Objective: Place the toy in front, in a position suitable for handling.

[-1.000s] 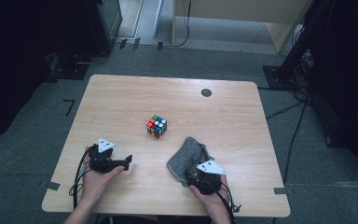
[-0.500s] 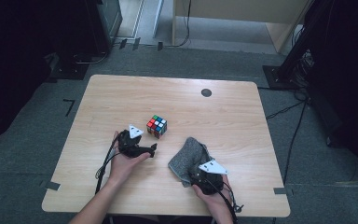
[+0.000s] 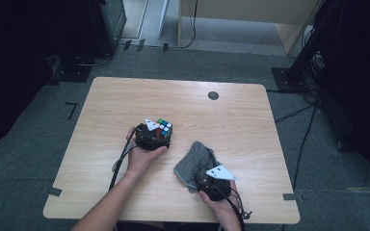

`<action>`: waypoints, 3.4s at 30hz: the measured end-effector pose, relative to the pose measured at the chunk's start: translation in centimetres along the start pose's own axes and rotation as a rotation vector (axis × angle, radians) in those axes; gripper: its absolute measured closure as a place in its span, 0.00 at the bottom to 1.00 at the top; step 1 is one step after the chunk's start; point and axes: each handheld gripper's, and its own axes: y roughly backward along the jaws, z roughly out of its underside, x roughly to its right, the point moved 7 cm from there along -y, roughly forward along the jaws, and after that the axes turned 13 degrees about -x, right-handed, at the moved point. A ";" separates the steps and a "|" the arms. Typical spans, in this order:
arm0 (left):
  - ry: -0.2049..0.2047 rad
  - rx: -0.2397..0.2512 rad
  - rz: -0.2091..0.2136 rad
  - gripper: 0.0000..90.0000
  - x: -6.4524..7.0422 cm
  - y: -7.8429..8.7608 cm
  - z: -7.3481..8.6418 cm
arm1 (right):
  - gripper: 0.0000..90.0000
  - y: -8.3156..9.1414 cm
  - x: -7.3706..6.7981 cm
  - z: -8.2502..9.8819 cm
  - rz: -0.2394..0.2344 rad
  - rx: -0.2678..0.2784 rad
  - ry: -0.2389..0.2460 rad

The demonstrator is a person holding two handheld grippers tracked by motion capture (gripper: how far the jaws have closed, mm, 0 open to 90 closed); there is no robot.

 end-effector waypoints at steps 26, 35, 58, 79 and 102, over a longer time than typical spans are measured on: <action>-0.145 0.034 0.031 0.38 1.2 1.4 0.0 | 0.48 0.0 -0.2 0.1 0.014 -0.005 0.019; -0.159 0.047 0.043 0.38 1.2 5.5 2.7 | 0.30 3.5 -0.6 -2.0 0.032 0.045 -0.009; -0.192 0.118 0.122 0.38 3.4 10.9 8.3 | 0.30 -0.8 -0.5 -0.6 0.122 -0.054 -0.039; -0.453 0.087 0.164 0.38 8.1 11.1 10.6 | 0.88 7.1 -7.2 -3.8 -0.293 0.239 0.121; -0.627 0.110 0.074 0.38 11.1 11.8 11.1 | 0.86 7.8 -10.7 -4.0 -0.382 0.128 0.170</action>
